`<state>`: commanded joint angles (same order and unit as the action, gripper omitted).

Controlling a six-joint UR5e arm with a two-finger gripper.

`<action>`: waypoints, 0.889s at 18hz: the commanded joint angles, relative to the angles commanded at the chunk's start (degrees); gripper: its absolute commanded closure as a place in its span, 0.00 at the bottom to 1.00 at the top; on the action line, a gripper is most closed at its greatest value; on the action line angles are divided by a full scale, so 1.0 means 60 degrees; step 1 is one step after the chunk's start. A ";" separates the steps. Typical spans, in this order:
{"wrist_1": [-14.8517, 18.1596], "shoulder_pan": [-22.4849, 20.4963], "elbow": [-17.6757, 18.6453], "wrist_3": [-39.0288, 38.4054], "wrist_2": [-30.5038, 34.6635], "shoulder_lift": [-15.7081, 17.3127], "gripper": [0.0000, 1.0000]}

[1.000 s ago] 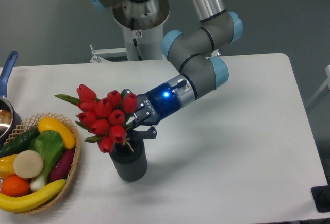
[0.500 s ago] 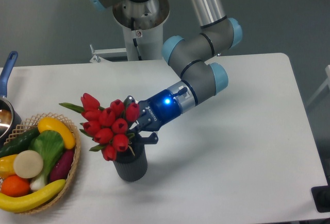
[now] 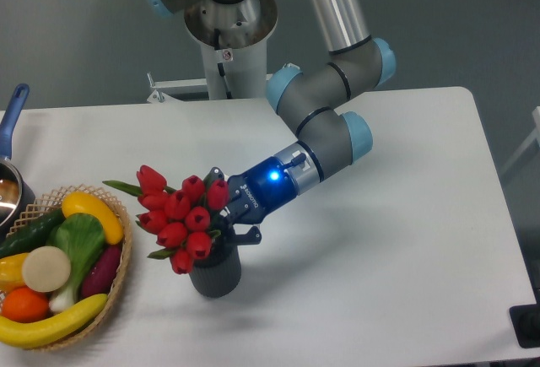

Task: Insert the flowers into the vase
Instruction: 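Adjust the tulips upright in the vase and open the gripper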

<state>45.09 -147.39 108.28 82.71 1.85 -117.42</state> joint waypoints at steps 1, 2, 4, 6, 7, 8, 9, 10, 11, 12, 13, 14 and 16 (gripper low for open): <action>0.0000 0.0000 0.0000 0.0000 0.0000 0.0000 0.69; 0.0000 0.0000 0.0000 0.0000 0.0000 0.0000 0.67; 0.0000 0.0000 0.0000 0.0029 0.0000 0.0015 0.61; 0.0000 -0.0015 -0.0015 0.0029 0.0000 0.0044 0.54; 0.0000 -0.0015 -0.0029 0.0029 0.0000 0.0058 0.49; 0.0000 -0.0029 -0.0029 0.0029 0.0000 0.0073 0.42; -0.0015 -0.0044 -0.0029 0.0044 0.0000 0.0073 0.32; 0.0000 -0.0058 -0.0015 0.0044 0.0000 0.0088 0.27; 0.0000 -0.0059 -0.0015 0.0058 0.0015 0.0117 0.21; -0.0015 -0.0059 0.0000 0.0044 0.0102 0.0161 0.15; 0.0000 -0.0059 0.0000 0.0044 0.0277 0.0219 0.12; 0.0000 -0.0059 0.0000 0.0044 0.0423 0.0278 0.09; 0.0000 -0.0059 0.0044 0.0029 0.0527 0.0395 0.04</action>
<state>45.09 -147.74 108.54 82.88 5.01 -115.05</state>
